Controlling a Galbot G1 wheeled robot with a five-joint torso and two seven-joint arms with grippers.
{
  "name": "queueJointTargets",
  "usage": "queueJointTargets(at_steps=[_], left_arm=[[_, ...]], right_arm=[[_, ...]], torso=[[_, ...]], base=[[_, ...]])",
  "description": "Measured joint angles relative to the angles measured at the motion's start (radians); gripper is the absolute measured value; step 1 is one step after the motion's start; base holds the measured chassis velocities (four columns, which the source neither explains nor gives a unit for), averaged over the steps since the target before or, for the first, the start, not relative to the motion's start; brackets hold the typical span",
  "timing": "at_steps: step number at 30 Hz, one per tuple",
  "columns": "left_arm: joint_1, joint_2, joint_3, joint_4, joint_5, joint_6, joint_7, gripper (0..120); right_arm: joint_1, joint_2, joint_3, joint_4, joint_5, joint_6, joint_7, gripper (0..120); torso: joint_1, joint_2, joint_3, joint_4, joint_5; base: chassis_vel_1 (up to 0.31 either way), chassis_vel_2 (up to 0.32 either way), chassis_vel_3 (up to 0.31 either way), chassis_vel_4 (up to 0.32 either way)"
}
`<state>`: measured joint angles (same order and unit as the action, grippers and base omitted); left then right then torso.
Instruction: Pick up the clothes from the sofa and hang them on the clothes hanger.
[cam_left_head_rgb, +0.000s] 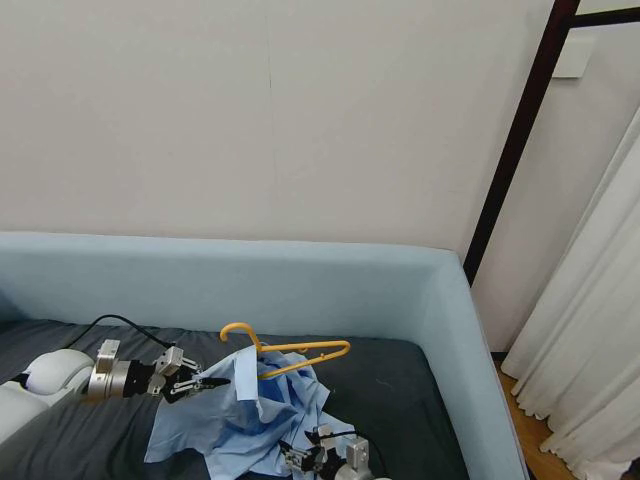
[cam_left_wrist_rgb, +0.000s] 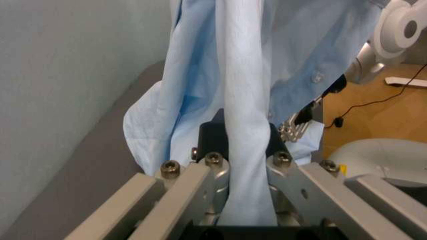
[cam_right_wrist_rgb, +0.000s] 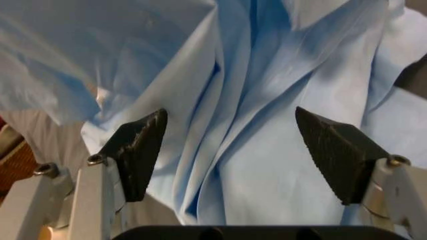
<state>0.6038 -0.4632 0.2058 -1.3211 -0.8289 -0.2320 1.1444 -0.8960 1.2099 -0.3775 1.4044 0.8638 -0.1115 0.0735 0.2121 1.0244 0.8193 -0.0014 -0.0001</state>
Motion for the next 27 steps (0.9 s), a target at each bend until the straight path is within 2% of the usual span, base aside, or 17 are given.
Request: queueJointTargets(at_steps=[7,21,24,25,27], left_arm=[[-0.001,-0.003,0.000,0.005,0.000,0.006,0.005,3],[0.001,0.002,-0.008,0.010,-0.003,0.009,0.015,3],[0.001,0.002,-0.009,0.011,-0.003,0.009,0.018,3],[0.001,0.003,-0.009,0.010,-0.003,0.009,0.018,3],[0.002,0.003,-0.009,0.009,-0.003,0.009,0.019,3]], right_arm=[[-0.004,0.002,-0.007,-0.014,0.001,-0.001,-0.012,64],[-0.019,-0.002,-0.007,-0.044,0.009,0.009,-0.041,63],[-0.025,-0.008,-0.004,-0.043,0.018,0.014,-0.050,56],[-0.025,-0.010,-0.003,-0.043,0.023,0.016,-0.052,49],[-0.025,-0.010,-0.001,-0.043,0.028,0.017,-0.054,48]], torso=[[0.000,0.000,0.000,-0.0001,0.0000],[0.000,0.000,0.000,-0.0001,0.0001],[0.000,0.000,0.000,-0.0001,-0.0001],[0.000,0.000,0.000,-0.0002,0.0000],[0.000,0.000,0.000,-0.0002,0.0001]], base=[[0.000,0.000,0.000,0.000],[0.000,0.000,0.000,0.000],[0.000,0.000,0.000,0.000],[0.000,0.000,0.000,0.000],[0.000,0.000,0.000,0.000]])
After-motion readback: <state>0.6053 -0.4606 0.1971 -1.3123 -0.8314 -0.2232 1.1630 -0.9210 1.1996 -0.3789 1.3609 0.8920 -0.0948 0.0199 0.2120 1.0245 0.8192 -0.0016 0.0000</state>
